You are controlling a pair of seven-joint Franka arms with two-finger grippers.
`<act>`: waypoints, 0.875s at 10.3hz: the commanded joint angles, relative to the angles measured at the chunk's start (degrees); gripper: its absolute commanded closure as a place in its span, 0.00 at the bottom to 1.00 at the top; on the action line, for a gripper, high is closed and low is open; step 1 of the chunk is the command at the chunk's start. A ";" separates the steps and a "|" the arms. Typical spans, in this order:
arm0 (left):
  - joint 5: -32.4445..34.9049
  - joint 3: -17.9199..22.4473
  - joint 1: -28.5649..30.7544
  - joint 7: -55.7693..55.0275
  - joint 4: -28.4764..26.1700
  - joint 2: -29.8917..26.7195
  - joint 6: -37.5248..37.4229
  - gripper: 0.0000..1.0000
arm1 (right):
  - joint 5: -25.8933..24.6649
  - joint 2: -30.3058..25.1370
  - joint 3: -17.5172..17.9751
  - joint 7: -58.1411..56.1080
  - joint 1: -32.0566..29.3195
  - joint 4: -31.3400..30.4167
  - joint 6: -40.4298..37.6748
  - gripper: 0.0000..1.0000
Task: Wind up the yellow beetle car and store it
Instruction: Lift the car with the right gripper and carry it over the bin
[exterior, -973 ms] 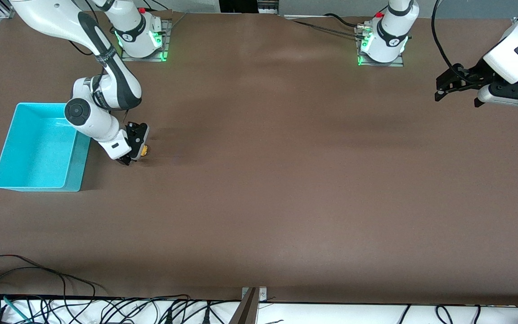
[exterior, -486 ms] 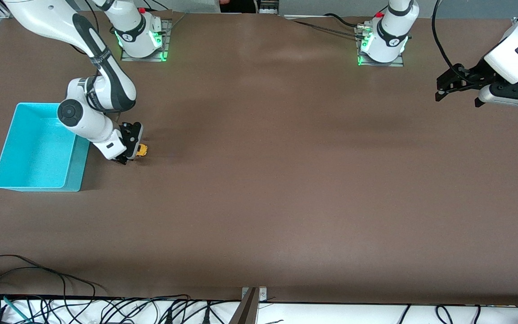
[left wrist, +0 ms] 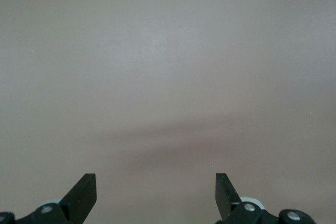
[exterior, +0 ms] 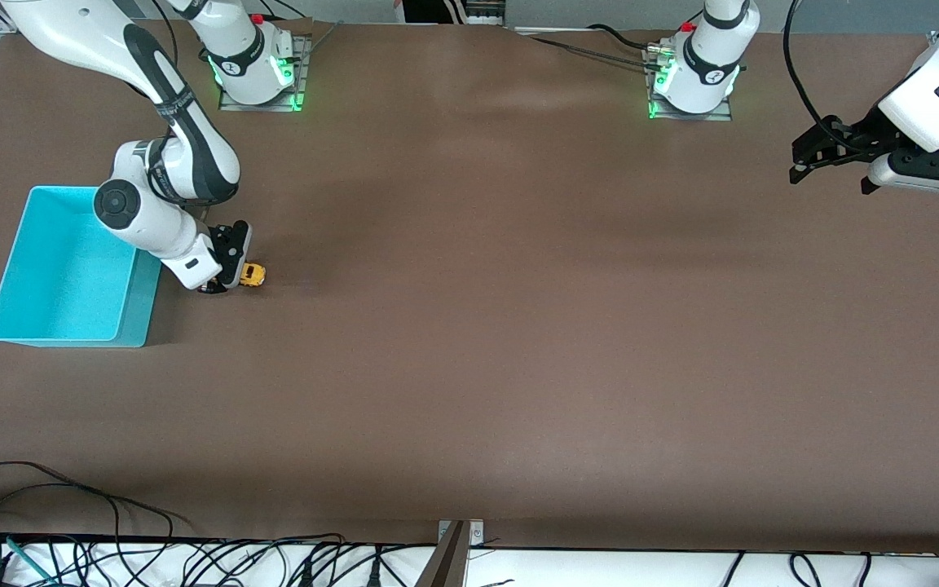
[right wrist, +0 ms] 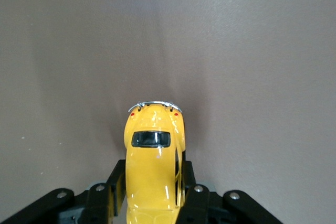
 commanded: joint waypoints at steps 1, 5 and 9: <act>1.02 -0.11 0.06 -0.47 1.94 0.86 -1.38 0.00 | 2.36 -9.83 0.66 -1.44 -0.48 1.30 -13.58 1.00; 1.03 -0.11 0.06 -0.47 1.94 0.86 -1.38 0.00 | 3.16 -15.14 -0.82 -9.23 -1.70 9.12 -31.37 1.00; 1.11 -0.11 0.06 -0.47 1.94 0.86 -1.38 0.00 | -1.21 -10.24 -3.28 -31.45 -14.25 11.15 -31.58 1.00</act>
